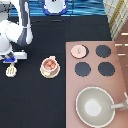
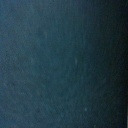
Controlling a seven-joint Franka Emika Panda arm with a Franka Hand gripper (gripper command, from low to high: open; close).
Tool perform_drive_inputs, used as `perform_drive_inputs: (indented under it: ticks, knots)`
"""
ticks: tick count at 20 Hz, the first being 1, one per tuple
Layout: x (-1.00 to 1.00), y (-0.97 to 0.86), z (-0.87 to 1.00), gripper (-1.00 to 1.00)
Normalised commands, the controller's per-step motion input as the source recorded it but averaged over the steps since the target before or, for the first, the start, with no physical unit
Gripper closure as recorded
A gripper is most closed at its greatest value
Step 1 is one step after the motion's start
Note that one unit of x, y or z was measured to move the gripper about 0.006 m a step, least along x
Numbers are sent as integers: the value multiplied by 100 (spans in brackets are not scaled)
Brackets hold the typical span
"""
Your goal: Take the lid off the pot, put the pot on the plate, and use the tool to push the pot to the front of the table.
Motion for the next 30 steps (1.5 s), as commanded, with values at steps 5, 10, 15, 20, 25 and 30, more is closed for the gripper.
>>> perform_drive_inputs:
  ticks: [5,10,15,20,25,30]
  knots:
    - [-56,47,83,100]
    - [-53,52,67,100]
    - [-54,54,54,100]
    - [-63,67,19,100]
    - [-67,72,3,100]
    - [-41,85,1,100]
